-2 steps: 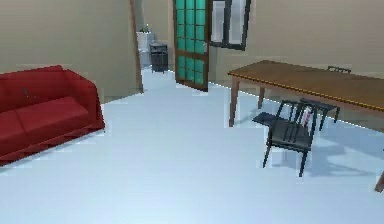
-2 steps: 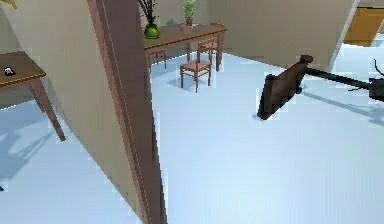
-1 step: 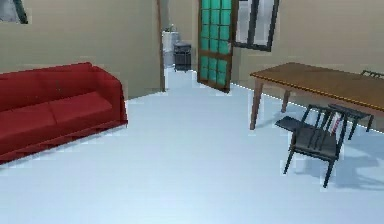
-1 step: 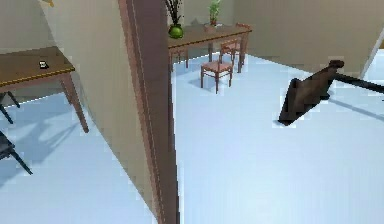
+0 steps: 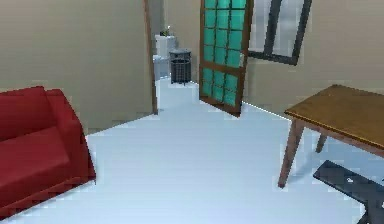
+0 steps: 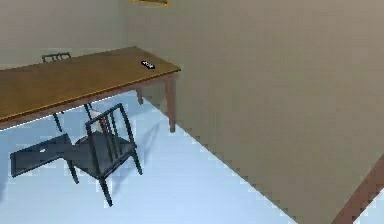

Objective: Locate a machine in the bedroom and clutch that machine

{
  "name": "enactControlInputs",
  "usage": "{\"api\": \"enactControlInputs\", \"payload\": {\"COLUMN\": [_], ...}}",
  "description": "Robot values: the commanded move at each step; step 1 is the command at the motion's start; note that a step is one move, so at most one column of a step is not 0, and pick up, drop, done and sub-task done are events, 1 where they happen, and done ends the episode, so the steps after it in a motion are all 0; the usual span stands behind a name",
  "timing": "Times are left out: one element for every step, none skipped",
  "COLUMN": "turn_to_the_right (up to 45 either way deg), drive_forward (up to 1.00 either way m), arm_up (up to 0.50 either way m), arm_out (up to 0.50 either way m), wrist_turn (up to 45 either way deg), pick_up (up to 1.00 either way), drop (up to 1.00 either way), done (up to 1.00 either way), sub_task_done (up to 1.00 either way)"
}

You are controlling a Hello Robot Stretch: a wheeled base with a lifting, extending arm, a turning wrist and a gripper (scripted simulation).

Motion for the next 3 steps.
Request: {"api": "enactControlInputs", "payload": {"turn_to_the_right": [0.0,0.0,0.0], "drive_forward": [1.00,1.00,0.90], "arm_up": [0.00,0.00,0.00], "arm_out": [0.00,0.00,0.00], "wrist_turn": [0.0,0.0,0.0], "pick_up": [0.00,0.00,0.00], "drop": [0.00,0.00,0.00], "done": [0.00,0.00,0.00], "sub_task_done": [0.00,0.00,0.00]}}
